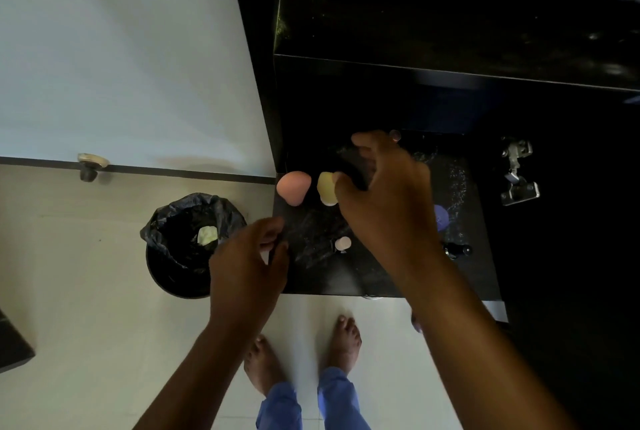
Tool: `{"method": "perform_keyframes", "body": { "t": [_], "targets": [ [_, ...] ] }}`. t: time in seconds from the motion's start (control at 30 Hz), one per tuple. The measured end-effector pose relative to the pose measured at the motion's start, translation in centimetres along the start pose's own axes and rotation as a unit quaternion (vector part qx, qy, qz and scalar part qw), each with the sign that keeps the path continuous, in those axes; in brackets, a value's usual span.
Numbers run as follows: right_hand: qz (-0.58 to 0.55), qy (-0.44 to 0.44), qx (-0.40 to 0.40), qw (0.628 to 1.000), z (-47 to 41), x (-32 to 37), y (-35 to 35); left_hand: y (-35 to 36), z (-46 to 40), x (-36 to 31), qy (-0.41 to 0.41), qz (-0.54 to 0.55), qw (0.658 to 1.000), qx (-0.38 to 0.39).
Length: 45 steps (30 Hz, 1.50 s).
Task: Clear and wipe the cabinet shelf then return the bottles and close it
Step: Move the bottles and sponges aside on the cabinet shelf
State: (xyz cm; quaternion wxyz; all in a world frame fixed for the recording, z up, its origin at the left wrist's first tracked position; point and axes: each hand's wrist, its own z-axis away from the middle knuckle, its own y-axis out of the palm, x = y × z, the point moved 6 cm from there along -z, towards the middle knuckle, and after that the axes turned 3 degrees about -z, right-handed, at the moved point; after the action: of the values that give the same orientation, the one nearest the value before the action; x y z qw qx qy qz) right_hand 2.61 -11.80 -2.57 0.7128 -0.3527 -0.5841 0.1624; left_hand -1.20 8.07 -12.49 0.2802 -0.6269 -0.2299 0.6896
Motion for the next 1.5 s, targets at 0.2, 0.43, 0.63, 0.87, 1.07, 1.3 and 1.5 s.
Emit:
{"method": "perform_keyframes", "body": {
  "t": [0.2, 0.43, 0.63, 0.87, 1.07, 1.3, 1.5],
  "targets": [
    [-0.01, 0.036, -0.033, 0.999, -4.2, -1.5, -6.9, 3.4, 0.9, -1.9, 0.049, -0.008, 0.996, 0.071],
    [0.043, 0.095, 0.067, 0.992, -8.3, -8.5, -5.4, 5.7, -0.4, -3.3, 0.09, -0.027, 0.992, 0.083],
    [-0.049, 0.119, 0.157, 0.979, -10.6, -11.4, -0.9, 6.4, -0.5, -3.4, 0.098, -0.012, 0.991, 0.089],
    [-0.009, 0.041, 0.161, 0.986, -12.1, -12.1, 1.6, 6.5, -0.3, -3.0, 0.098, -0.002, 0.992, 0.082],
    [-0.049, 0.041, 0.099, 0.993, -11.2, -11.6, -1.3, 5.4, -0.4, -3.1, 0.112, -0.005, 0.992, 0.06],
    [-0.12, 0.047, -0.03, 0.991, -5.1, -8.8, -8.2, 3.6, -0.2, -2.6, 0.114, -0.019, 0.993, 0.037],
    [-0.196, 0.015, -0.137, 0.971, 3.0, -4.1, -10.9, 2.2, -0.5, -1.3, 0.069, -0.004, 0.998, 0.016]
  ]
}}
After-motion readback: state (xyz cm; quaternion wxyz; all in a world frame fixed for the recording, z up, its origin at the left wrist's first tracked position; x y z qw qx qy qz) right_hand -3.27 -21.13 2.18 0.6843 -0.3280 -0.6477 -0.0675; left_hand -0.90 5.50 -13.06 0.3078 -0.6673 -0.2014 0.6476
